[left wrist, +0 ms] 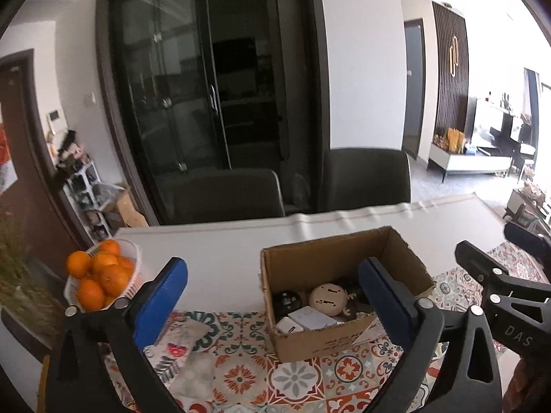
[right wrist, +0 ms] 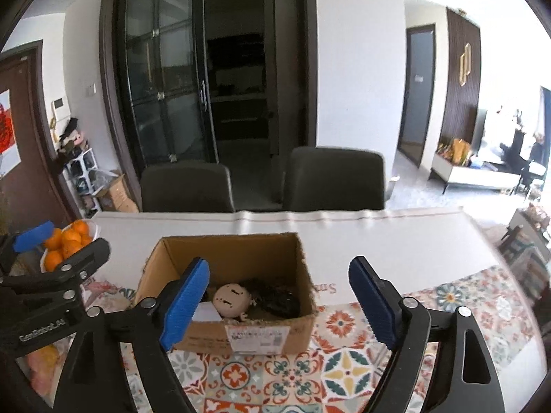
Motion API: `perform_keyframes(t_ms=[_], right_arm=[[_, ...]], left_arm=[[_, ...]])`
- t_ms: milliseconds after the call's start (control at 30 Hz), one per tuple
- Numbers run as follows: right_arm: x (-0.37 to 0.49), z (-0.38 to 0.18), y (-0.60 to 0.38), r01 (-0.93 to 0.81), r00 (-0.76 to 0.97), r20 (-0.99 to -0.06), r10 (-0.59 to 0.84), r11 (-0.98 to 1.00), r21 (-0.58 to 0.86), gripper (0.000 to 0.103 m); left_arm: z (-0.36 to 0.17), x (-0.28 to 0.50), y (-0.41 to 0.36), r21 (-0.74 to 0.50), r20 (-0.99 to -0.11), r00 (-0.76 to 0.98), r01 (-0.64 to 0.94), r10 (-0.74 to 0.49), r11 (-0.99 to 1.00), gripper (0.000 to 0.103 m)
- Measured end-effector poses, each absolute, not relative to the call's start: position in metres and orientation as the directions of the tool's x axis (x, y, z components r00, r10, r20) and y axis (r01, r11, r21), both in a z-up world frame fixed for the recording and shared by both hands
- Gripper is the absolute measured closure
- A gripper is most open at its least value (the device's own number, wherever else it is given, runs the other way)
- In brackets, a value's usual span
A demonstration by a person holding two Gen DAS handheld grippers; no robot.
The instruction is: Organize rigid objects
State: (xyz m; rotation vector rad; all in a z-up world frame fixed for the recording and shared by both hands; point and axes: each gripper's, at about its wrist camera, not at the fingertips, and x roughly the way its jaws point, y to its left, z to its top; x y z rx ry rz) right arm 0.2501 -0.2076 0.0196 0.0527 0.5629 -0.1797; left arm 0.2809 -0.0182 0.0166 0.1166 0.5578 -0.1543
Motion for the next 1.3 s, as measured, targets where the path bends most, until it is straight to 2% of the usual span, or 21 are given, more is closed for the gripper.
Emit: perform_keyframes(t_ms=[333, 633, 1067, 1300], right_arm=[[0.183, 0.049, -0.191, 0.21, 0.86, -0.469, -0.203, 0.977, -0.038, 0.011], [0.141, 0.06, -0.177, 0.218, 0.875, -0.432, -0.219, 0.975, -0.053, 0.01], [0.111, 0.052, -0.178, 0.201, 0.864, -0.47, -0.178, 0.98, -0.002, 0.009], [0.104, 0.053, -0.178, 0.198, 0.869, -0.461, -0.18, 0.98, -0.009, 0.009]], left_arm=[[0.039, 0.22, -0.001, 0.063, -0.487, 0.866, 0.16, -0.11, 0.985, 0.0], [0.043, 0.185, 0.01, 0.036, -0.495, 0.859, 0.169, -0.13, 0.985, 0.0], [0.044, 0.15, 0.011, 0.071, -0.481, 0.87, 0.163, -0.109, 0.984, 0.0], [0.048, 0.144, 0.01, 0.075, -0.468, 0.877, 0.161, -0.108, 0.984, 0.0]])
